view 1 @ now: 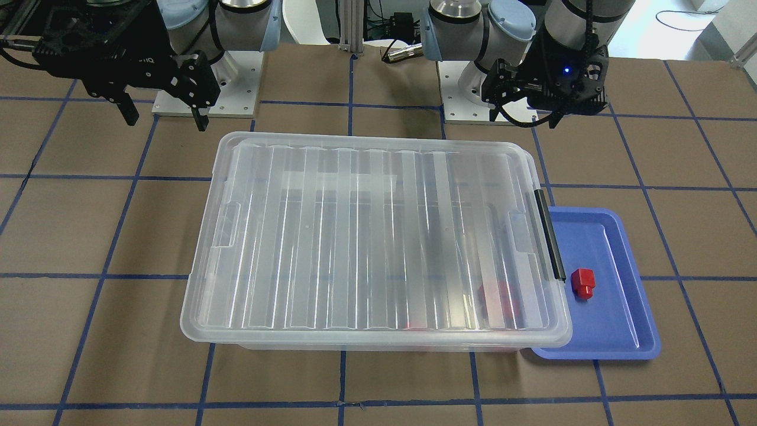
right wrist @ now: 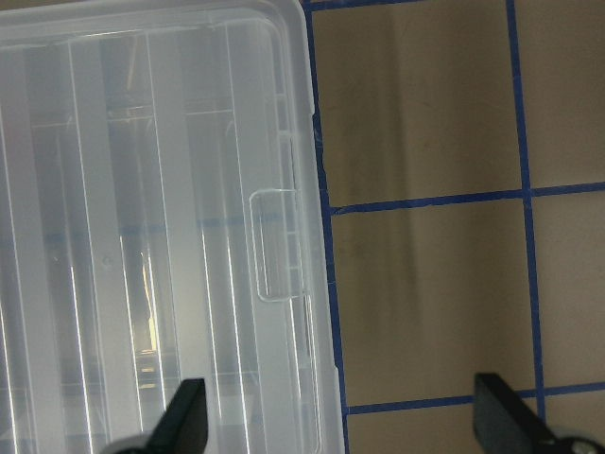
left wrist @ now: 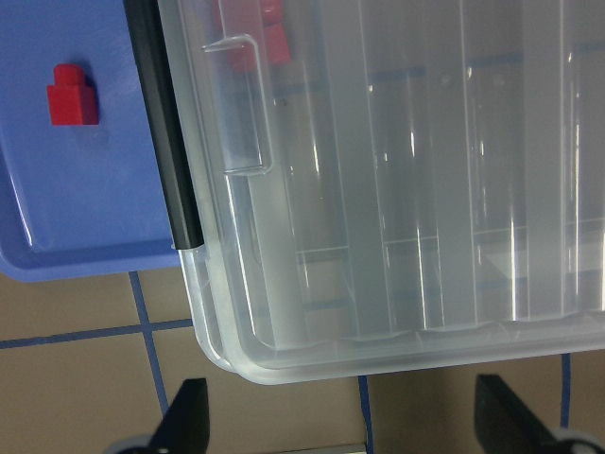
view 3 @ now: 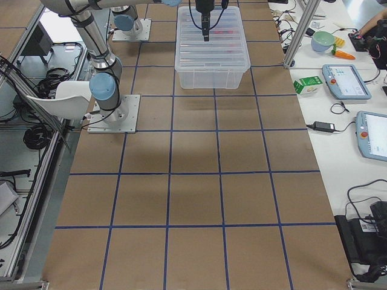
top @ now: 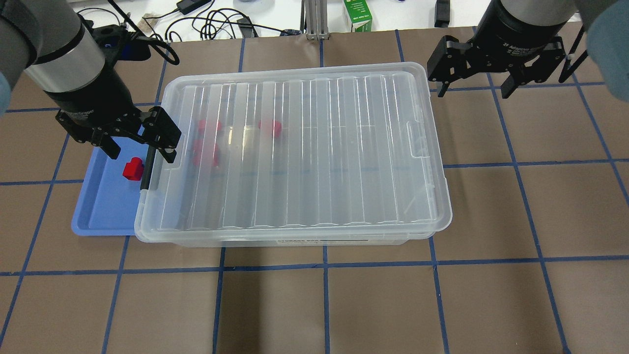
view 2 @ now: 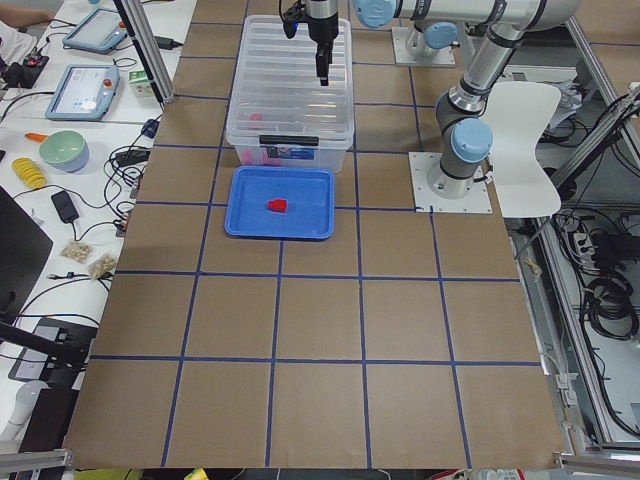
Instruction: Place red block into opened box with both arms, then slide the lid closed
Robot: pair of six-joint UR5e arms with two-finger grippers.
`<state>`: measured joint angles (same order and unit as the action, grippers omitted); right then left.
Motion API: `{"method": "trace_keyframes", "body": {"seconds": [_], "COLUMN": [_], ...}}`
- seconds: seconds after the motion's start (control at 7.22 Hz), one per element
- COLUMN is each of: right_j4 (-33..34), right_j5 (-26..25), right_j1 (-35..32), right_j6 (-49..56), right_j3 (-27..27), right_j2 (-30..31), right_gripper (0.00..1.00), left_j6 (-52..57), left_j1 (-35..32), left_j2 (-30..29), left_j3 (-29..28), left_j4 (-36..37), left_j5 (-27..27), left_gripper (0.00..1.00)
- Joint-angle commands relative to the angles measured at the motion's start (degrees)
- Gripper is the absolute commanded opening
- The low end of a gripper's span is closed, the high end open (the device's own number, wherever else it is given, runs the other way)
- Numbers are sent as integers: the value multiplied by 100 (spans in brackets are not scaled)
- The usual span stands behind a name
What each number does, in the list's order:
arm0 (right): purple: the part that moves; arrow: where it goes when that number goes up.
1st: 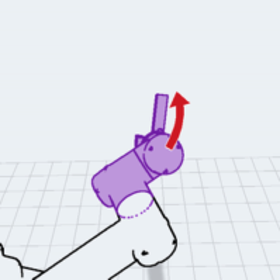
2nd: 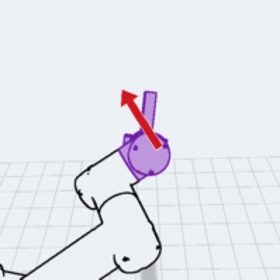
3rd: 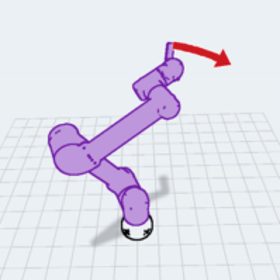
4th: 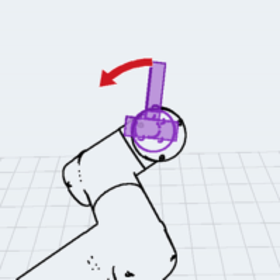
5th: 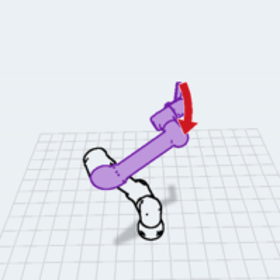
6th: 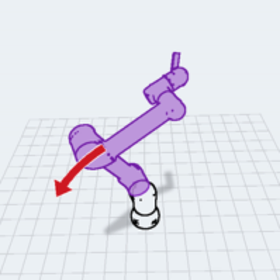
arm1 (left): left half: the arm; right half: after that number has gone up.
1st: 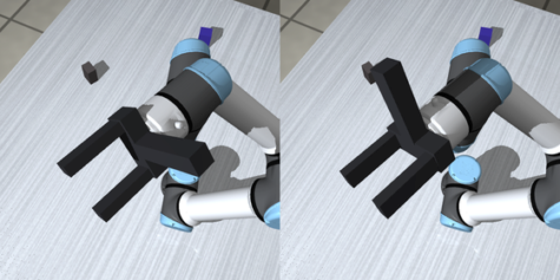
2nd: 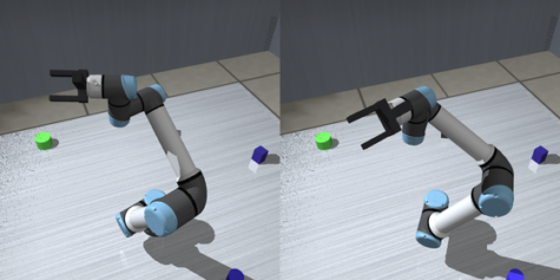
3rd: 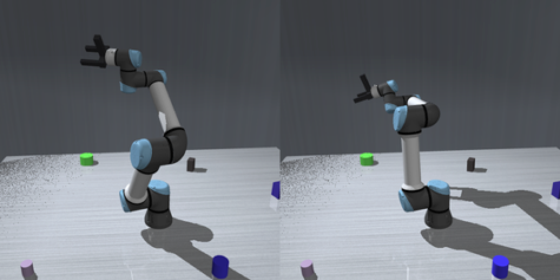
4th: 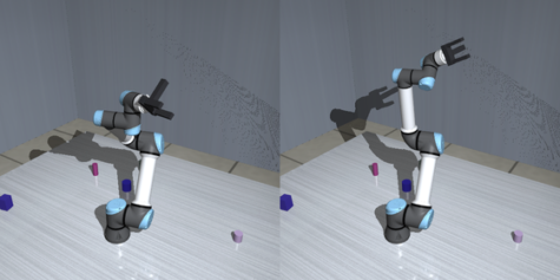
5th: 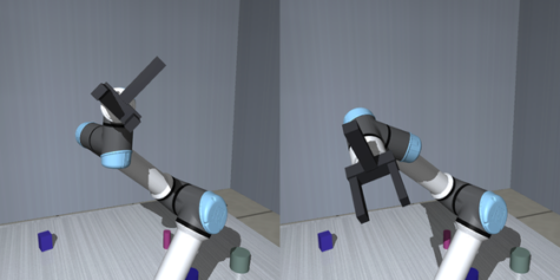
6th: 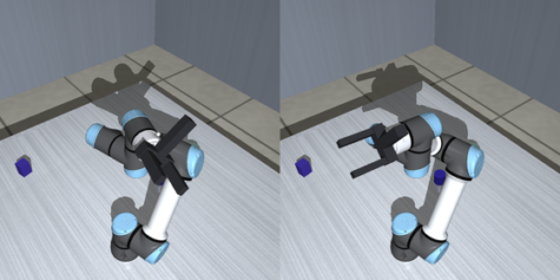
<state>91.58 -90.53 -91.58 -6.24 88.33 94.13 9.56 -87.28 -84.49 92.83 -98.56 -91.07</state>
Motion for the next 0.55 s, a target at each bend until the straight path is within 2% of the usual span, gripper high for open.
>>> {"method": "trace_keyframes", "body": {"seconds": [0.0, 0.42], "right_j4": [0, 0], "right_j5": [0, 17], "right_j1": [0, 61], "right_j6": [0, 287], "right_j3": [0, 105], "right_j2": [-9, -26], "right_gripper": [100, 100], "left_j6": [2, 28], "left_j1": [-8, -8], "left_j2": [2, 2], "left_j3": [-2, -2], "left_j4": [-5, 12], "left_j5": [-7, -7], "left_gripper": [100, 100]}}
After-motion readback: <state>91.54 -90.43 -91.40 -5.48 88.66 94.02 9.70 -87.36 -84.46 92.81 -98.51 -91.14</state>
